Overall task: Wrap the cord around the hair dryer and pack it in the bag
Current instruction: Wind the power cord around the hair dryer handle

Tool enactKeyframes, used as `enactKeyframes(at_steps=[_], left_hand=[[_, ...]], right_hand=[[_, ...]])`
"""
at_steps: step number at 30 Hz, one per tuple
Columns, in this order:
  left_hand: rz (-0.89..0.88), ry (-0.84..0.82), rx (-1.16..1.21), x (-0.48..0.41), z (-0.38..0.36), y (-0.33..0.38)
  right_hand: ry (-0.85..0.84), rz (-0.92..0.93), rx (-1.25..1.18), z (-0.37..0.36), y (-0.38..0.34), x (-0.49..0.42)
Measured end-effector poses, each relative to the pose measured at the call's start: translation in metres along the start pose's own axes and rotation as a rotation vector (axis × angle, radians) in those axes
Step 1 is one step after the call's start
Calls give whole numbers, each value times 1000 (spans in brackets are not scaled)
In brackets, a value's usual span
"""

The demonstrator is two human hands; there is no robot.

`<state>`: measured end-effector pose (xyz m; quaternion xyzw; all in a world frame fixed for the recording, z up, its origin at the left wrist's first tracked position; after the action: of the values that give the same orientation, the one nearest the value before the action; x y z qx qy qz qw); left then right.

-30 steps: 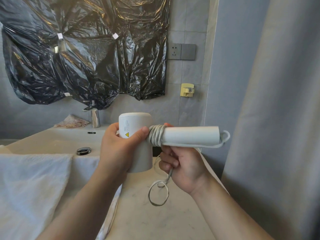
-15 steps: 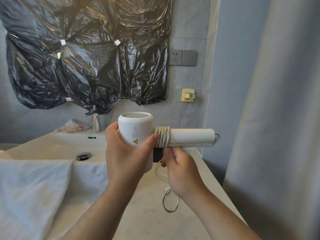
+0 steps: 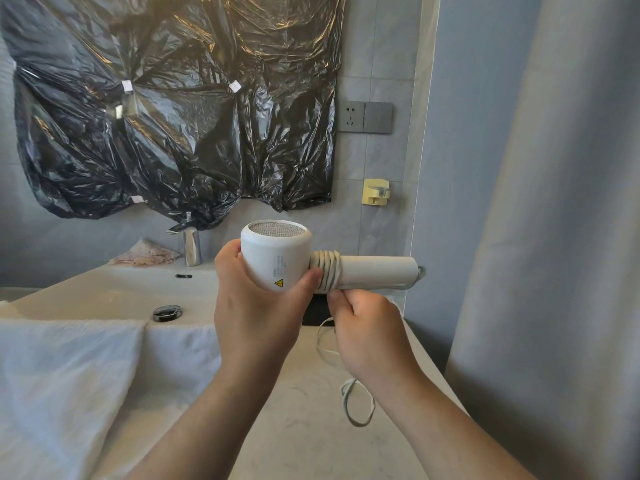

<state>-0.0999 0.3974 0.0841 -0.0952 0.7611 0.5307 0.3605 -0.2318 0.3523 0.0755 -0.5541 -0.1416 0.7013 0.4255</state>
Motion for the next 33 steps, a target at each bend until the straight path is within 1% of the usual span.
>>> enactKeyframes(at_steps=[2, 6, 10, 12, 16, 18, 21, 23, 27, 31, 33], left_hand=[[-44, -18, -54, -1, 2, 0], [-83, -38, -107, -6, 6, -2], [-142, -47, -159, -12, 7, 4], [-186, -59, -193, -16, 8, 9], [-280, -139, -258, -29, 9, 14], [-314, -184, -290, -34, 10, 16], [-365, -243, -322, -40, 11, 20], [-357, -282, -331, -43, 11, 22], [-257, -312, -286, -43, 11, 20], [-260, -300, -229, -46, 11, 23], [-253, -304, -209, -47, 9, 24]], right_hand=[[-44, 10, 49, 3, 0, -1], [-132, 91, 158, 11, -4, -5], [-261, -56, -2, 20, -9, -13], [-309, -86, -68, 23, -12, -15], [-339, -126, -192, 32, -12, -27], [-373, -110, -238, 37, -11, -34], [-423, 18, -174, 38, -16, -37], [-408, 55, -171, 37, -18, -40], [-305, 77, -240, 42, -14, -47], [-223, 141, -161, 45, -12, -47], [-213, 151, -184, 45, -11, -46]])
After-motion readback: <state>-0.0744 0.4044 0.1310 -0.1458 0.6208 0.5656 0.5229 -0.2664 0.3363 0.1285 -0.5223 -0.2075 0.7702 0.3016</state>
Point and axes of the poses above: each hand's wrist, its own x-axis away from the middle knuckle, its own z-axis out of the back of the hand, y = z × x, the point moved 3 cm from there along -x, towards the middle knuckle, and after that the axes turned 11 degrees about y, right-handed, at the moved point
